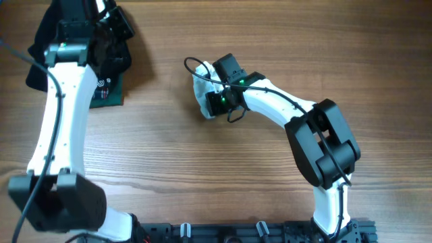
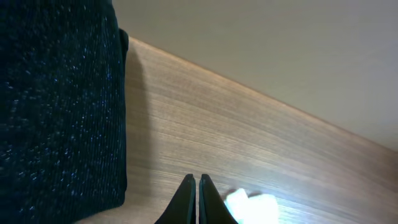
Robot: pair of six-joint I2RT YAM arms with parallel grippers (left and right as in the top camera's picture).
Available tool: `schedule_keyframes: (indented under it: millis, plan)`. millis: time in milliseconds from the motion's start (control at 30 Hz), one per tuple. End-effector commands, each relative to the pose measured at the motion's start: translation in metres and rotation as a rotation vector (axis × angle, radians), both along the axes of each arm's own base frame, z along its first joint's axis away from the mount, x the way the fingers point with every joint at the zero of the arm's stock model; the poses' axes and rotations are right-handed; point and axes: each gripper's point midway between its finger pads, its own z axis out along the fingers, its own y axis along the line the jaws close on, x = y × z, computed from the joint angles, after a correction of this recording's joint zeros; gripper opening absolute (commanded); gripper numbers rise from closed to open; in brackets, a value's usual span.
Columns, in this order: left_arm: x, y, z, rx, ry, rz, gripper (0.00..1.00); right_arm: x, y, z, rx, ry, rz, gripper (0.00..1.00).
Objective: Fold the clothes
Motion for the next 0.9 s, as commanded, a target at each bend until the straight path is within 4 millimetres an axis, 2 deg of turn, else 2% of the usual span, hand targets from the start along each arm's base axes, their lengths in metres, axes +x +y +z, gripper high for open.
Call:
schedule_keyframes:
  millis: [0, 200, 300, 467, 567, 600, 667, 733, 867]
  plan:
    - [-0.01, -0.002, 0.016, -0.01, -0.024, -0.008, 0.04, 0.005, -0.002, -0.039, -0.053, -0.02, 0.025, 0.04]
    - [-0.015, -0.011, 0.014, -0.012, -0.006, -0.027, 0.04, 0.032, 0.008, -0.031, -0.025, -0.159, 0.042, 0.05]
    - [-0.015, -0.017, 0.014, -0.013, -0.007, -0.04, 0.04, 0.052, 0.02, -0.016, 0.033, -0.26, 0.038, 0.08]
    - [-0.019, -0.036, 0.011, -0.017, 0.011, -0.08, 0.04, 0.087, 0.042, 0.025, 0.14, -0.426, 0.017, 0.3]
    - [-0.024, -0.049, 0.007, -0.016, 0.033, -0.108, 0.04, 0.099, 0.048, 0.046, 0.152, -0.45, 0.017, 0.49]
    - [-0.026, -0.055, 0.005, -0.016, 0.042, -0.122, 0.04, 0.105, 0.048, 0.056, 0.151, -0.45, 0.011, 0.62]
    - [-0.03, -0.065, 0.001, -0.021, 0.063, -0.138, 0.04, 0.114, 0.044, 0.073, 0.145, -0.444, -0.004, 0.74]
    - [-0.036, -0.076, -0.004, -0.029, 0.091, -0.152, 0.04, 0.125, 0.031, 0.093, 0.138, -0.434, -0.04, 0.83]
    - [-0.044, -0.089, -0.017, -0.026, 0.15, -0.176, 0.04, 0.155, -0.029, 0.138, 0.132, -0.413, -0.24, 0.87]
